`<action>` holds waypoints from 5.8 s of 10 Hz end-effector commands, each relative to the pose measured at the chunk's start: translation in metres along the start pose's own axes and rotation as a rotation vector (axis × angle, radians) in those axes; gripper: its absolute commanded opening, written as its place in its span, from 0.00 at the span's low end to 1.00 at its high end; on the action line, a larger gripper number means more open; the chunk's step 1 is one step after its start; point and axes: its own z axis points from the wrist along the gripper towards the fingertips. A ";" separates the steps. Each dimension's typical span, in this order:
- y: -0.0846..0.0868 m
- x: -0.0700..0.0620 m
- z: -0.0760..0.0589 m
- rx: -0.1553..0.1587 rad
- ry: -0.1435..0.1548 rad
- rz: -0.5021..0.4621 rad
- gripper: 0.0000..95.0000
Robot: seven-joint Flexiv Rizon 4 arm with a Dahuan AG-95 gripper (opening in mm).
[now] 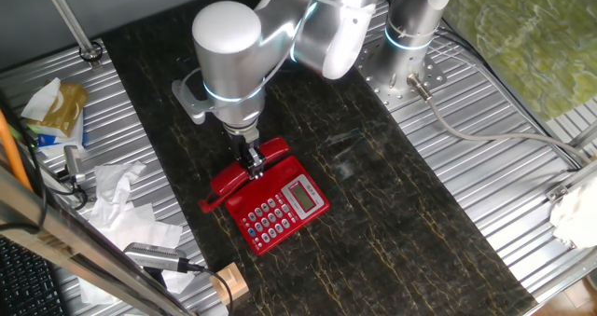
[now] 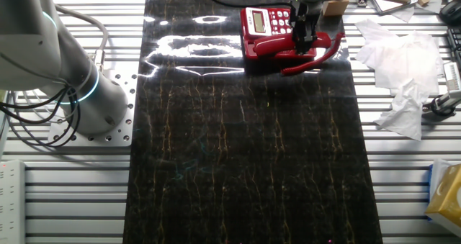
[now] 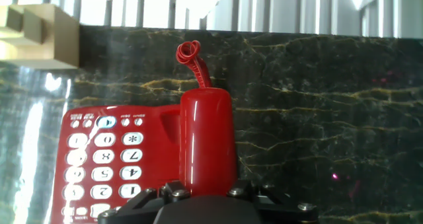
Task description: Place the handset of the telephone on the corresponding phone cradle
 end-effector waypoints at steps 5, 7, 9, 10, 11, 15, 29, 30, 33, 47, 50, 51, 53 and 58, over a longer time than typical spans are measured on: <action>0.000 0.000 0.000 -0.006 -0.003 -0.017 0.00; 0.000 0.000 0.000 -0.008 -0.003 -0.047 0.00; 0.000 0.000 0.000 -0.018 -0.011 -0.069 0.00; 0.000 0.000 0.000 -0.016 -0.009 -0.071 0.00; 0.000 0.000 0.000 -0.014 -0.006 -0.076 0.00; 0.000 0.001 -0.001 -0.010 -0.004 -0.082 0.00; 0.036 0.023 0.010 -0.013 -0.049 0.051 0.00; 0.036 0.023 0.010 -0.014 -0.051 0.052 0.00; 0.035 0.022 0.016 -0.011 -0.052 0.058 0.00; 0.032 0.008 0.035 -0.019 -0.063 0.080 0.00; 0.031 0.008 0.037 -0.019 -0.063 0.078 0.00; 0.031 0.008 0.038 -0.020 -0.063 0.078 0.00; 0.031 0.008 0.040 -0.020 -0.064 0.076 0.00; 0.031 0.008 0.042 -0.020 -0.046 0.070 0.00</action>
